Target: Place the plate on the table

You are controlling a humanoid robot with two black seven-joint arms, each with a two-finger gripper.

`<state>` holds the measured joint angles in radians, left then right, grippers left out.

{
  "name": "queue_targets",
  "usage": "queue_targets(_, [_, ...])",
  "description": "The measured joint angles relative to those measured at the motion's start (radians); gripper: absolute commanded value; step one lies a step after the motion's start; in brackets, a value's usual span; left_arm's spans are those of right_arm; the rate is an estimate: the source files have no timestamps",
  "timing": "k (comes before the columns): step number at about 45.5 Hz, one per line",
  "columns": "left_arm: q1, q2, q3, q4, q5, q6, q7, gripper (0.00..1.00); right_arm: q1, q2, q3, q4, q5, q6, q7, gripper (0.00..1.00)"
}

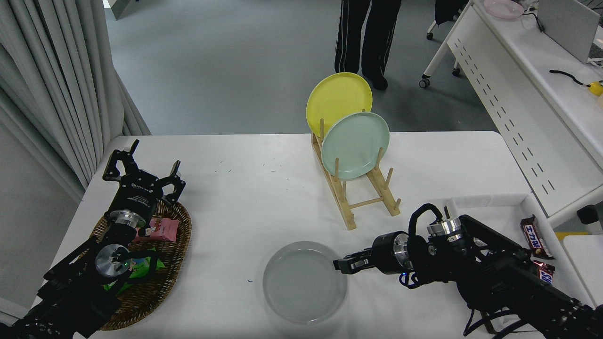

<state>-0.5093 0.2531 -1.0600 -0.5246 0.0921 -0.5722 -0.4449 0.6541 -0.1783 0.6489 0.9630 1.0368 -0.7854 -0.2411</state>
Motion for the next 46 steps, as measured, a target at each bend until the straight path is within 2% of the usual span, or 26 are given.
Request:
queue_targets(13, [0.000,0.000,0.000,0.000,0.000,0.000,0.000,1.00,0.028,-0.008,-0.011,0.091,0.038,0.010,-0.001,1.00])
queue_targets(34, [0.000,0.000,0.000,0.000,0.000,0.000,0.000,1.00,0.067,-0.098,0.013,0.324,0.054,0.277,0.000,1.00])
queue_targets(39, [0.000,0.000,0.000,0.000,0.000,0.000,0.000,1.00,0.089,-0.114,0.035,0.347,0.021,0.308,0.000,1.00])
queue_targets(46, [0.000,0.000,0.000,0.000,0.000,0.000,0.000,1.00,0.128,-0.128,0.055,0.358,-0.131,0.335,0.006,1.00])
